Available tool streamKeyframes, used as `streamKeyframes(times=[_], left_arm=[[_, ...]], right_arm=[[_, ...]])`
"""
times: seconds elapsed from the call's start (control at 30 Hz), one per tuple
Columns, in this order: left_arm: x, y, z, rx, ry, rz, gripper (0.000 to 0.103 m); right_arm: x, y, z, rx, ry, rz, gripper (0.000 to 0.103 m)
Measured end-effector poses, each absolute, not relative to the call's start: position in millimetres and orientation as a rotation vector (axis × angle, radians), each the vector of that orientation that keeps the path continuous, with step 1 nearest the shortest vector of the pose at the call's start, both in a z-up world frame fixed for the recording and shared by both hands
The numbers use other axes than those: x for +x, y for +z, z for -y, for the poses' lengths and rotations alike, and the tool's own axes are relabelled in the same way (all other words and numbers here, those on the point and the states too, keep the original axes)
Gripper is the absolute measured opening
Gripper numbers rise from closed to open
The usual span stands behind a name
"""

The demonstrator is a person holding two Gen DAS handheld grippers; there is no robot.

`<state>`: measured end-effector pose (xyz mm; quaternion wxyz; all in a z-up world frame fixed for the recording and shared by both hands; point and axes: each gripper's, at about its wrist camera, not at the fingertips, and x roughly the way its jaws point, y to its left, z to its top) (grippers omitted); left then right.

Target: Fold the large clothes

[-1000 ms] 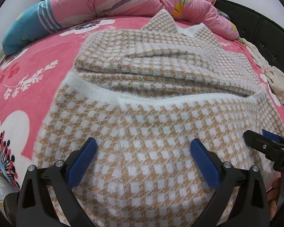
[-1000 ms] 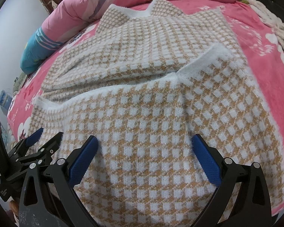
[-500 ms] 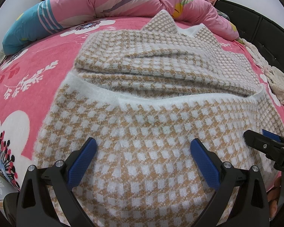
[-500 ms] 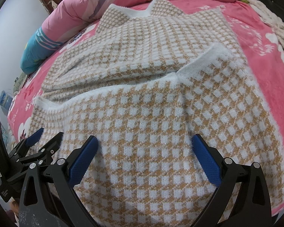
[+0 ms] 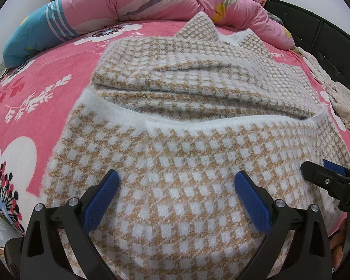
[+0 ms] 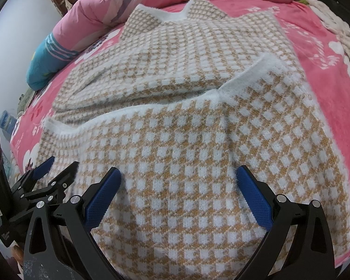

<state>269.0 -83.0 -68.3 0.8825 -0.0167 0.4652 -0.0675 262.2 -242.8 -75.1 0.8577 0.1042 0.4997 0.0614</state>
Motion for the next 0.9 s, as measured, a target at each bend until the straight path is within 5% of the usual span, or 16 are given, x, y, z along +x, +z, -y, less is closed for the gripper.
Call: streamKeyframes(times=[0.9], left_arm=[[267.4, -68.4, 82.1, -0.027, -0.137, -0.964, 0.098]], right_arm=[[256.8, -74.4, 249.1, 0.224, 0.146, -1.042, 0.095]])
